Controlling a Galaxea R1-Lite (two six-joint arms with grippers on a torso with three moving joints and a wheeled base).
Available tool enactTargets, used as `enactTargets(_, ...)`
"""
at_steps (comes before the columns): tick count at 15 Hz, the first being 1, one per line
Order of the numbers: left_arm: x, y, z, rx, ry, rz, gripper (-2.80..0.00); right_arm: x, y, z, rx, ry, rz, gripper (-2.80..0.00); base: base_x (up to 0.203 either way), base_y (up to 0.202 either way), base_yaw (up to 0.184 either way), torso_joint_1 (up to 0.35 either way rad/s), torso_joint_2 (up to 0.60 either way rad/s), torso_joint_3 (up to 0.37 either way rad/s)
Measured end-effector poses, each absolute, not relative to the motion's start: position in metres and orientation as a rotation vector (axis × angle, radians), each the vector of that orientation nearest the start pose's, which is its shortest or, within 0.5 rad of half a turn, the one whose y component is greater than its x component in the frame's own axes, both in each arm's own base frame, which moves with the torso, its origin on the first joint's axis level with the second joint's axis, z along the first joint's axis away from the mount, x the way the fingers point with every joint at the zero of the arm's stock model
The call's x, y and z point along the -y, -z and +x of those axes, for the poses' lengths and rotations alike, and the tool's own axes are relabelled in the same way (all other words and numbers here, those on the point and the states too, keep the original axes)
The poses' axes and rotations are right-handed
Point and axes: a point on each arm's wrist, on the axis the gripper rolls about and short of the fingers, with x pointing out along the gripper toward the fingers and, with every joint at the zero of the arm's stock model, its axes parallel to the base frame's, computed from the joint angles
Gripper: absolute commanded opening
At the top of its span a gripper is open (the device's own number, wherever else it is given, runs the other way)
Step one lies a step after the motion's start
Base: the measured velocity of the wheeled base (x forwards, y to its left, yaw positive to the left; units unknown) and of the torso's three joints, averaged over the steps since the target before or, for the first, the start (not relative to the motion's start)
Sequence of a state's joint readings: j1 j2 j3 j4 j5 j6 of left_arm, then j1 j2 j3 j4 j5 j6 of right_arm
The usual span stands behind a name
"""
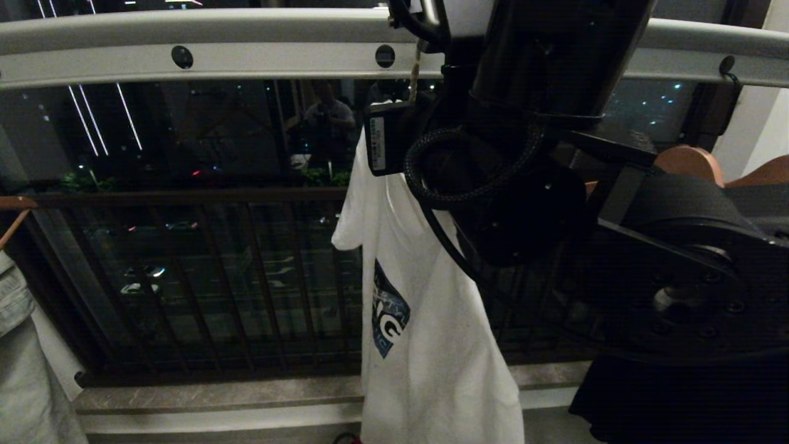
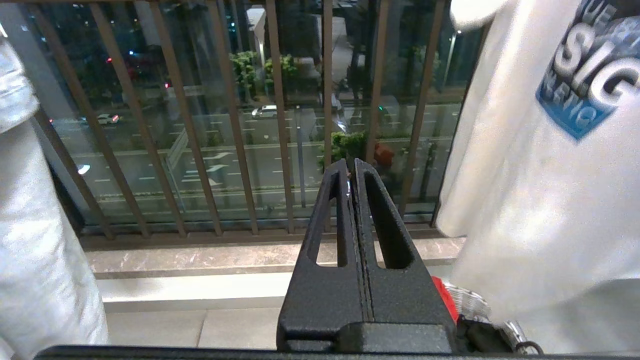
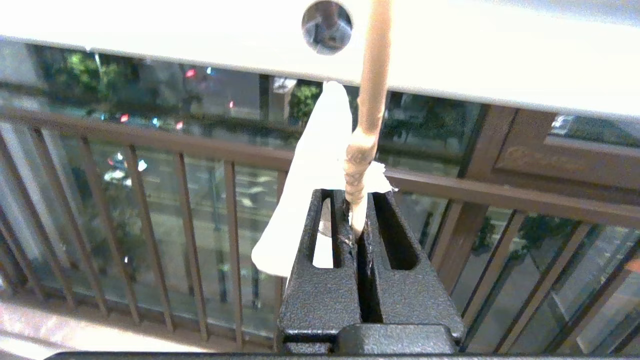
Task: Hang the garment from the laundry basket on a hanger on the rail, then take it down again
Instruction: Take the clothes off the clothes rack
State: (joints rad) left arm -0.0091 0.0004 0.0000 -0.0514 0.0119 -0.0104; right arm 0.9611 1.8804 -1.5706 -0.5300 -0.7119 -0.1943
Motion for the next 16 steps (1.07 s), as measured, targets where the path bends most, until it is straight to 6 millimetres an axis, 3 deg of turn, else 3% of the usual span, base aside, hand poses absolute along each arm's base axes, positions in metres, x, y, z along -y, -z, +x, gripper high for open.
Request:
enactTargets(5,0.000,-0.081,-0.023,0.051,-0.002,-0.011,-2.80,-0.298,-0.311,0.209,0.128,-0.277,-0.076,-2.80,0.000,0.000,0.000,0.000,0.00,0.000)
enactTargets(10,0.000,-0.081,-0.023,0.051,-0.002,-0.011,-2.80,-0.288,-0.281,0.198,0.058,-0.363,-0.163,-2.80,0.000,0.000,0.000,0.000,0.00,0.000)
enactTargets(13,0.000,-0.081,-0.023,0.051,-0.002,-0.011,-2.80,-0.273,-0.253,0.201,-0.012,-0.481,-0.210,-2.80,0.000,0.000,0.000,0.000,0.00,0.000)
enactTargets(16,0.000,-0.081,-0.023,0.051,-0.003,-0.011,-2.80,-0.252,-0.238,0.218,-0.076,-0.530,-0.161,-2.80,0.000,0.000,0.000,0.000,0.00,0.000)
